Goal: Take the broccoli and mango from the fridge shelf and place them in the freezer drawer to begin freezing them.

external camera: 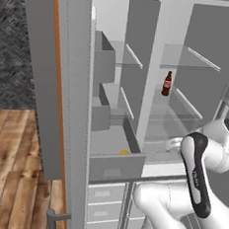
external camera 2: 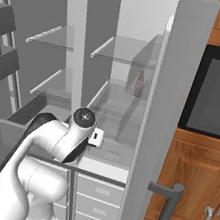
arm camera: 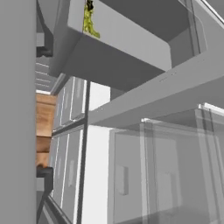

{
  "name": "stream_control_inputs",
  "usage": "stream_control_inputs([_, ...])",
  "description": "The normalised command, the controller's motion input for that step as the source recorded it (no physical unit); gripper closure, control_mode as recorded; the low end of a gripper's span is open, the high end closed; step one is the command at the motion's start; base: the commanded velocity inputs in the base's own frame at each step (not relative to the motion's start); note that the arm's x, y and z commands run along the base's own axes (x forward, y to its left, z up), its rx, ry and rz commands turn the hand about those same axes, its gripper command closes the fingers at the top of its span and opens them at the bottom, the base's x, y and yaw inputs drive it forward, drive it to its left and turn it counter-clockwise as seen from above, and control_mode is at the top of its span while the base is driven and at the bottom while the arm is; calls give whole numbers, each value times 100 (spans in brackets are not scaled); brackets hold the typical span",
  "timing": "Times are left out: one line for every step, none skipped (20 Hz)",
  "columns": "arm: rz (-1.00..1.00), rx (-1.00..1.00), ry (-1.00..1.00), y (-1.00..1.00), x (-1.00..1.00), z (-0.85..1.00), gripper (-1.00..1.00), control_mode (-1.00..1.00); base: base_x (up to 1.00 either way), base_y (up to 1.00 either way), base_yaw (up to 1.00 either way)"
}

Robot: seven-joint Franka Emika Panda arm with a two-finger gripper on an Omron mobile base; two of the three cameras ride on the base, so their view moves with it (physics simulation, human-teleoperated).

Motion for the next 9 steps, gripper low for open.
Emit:
stream_control_inputs([0,2,0,-14,-9,0,-100,-100,0,0,0])
stream_control_inputs([0,3,0,-14,-9,0,-100,-100,0,0,0])
stream_control_inputs([0,1,0,-7,-6,0,-100,-100,0,0,0])
stream_control_inputs([0,0,0,0,0,0,-100,-100,0,0,0])
stream_control_inputs([0,0,0,0,0,0,-100,-100,0,0,0])
stream_control_inputs([0,0,0,0,0,0,-100,-100,0,0,0])
stream_control_inputs([0,0,0,0,0,0,-100,-100,0,0,0])
stream_control_inputs([0,0,0,0,0,0,-100,-100,0,0,0])
stream_control_inputs([0,0,0,0,0,0,-100,-100,0,0,0])
